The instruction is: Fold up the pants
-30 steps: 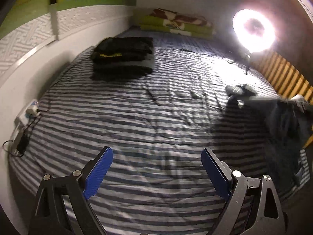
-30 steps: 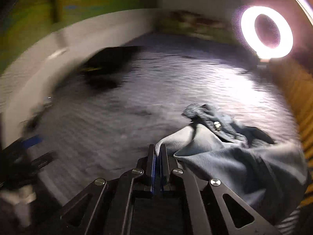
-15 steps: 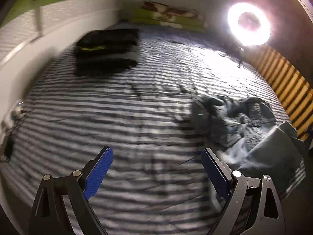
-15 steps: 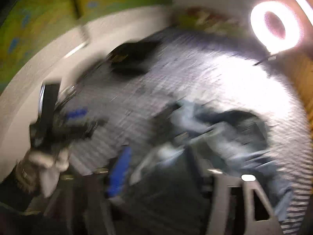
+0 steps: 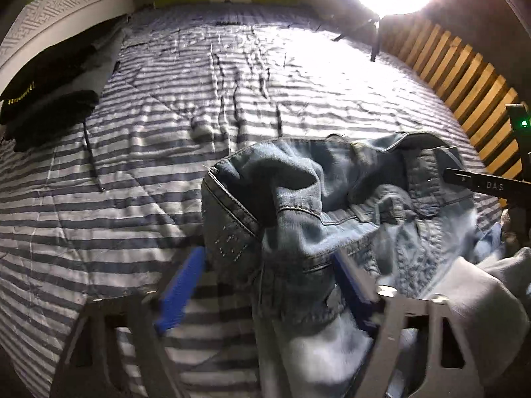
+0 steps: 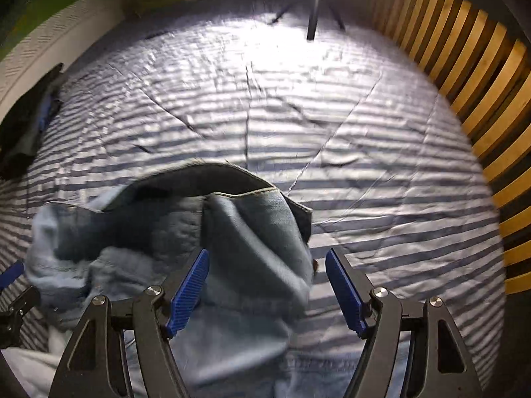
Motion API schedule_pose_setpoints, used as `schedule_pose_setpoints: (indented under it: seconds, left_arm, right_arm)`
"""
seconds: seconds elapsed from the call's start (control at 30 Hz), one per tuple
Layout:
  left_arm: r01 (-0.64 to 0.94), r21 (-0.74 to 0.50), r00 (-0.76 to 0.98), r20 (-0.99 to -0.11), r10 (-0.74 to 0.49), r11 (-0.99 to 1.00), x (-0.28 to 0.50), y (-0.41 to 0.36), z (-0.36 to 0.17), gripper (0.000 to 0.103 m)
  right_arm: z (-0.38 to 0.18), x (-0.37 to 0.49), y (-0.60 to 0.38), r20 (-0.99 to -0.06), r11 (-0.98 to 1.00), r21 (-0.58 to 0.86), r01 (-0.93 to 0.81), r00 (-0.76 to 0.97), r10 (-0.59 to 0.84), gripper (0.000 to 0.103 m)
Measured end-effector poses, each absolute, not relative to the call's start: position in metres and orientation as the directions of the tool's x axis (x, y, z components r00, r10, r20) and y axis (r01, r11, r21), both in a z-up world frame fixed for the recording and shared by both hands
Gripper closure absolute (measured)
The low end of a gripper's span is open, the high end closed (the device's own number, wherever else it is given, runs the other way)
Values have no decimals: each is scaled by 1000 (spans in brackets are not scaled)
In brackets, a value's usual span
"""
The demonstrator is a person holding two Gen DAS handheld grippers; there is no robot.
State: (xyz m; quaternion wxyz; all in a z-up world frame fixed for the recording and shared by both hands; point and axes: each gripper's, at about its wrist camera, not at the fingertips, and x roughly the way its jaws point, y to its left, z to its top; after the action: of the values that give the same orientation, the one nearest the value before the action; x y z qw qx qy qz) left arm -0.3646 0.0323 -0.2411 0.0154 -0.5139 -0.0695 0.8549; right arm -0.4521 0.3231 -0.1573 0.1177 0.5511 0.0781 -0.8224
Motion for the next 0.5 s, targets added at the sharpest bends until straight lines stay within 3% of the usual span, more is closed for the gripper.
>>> schedule_pose_setpoints:
  seconds: [0.03,0.07,0.1,0.13,0.17,0.2,0.5]
  left_arm:
    - [43,-149,-465,-878,113,-988,-368,34,-245,42]
    - [37,-162,-464,-877,126,-986,-370,34,-247,57]
    - [26,-159,-465,-876,129,-987,-372,36,-248,71]
    - [11,-161,-467,-873,137,-987,-373,37,-247,73]
    - [-4,-161,-474,-868,144,-987,-373,38,-244,77]
    - [-11,-166,-483,-863,151,-986,-372,37,-241,82]
    - [42,-200,-627,-768,129,-979,-338,-23,-179,87]
  right_arm:
    - [-166,-457,322,-933,-961,10,277,-343,-109,34]
    - [-175,-459,320,-939,-962,17,273,-327,-110,35]
    - [-179,-461,320,-942,-963,19,268,-319,-107,49]
    - [-180,-463,321,-941,-964,28,264,-320,-115,62]
    - [-177,-464,323,-938,-966,27,256,-327,-113,85]
    - [-170,-461,323,-932,-964,50,261,-334,-139,97]
    - [-33,-405,279,-801,-861,199,469,-429,-418,100]
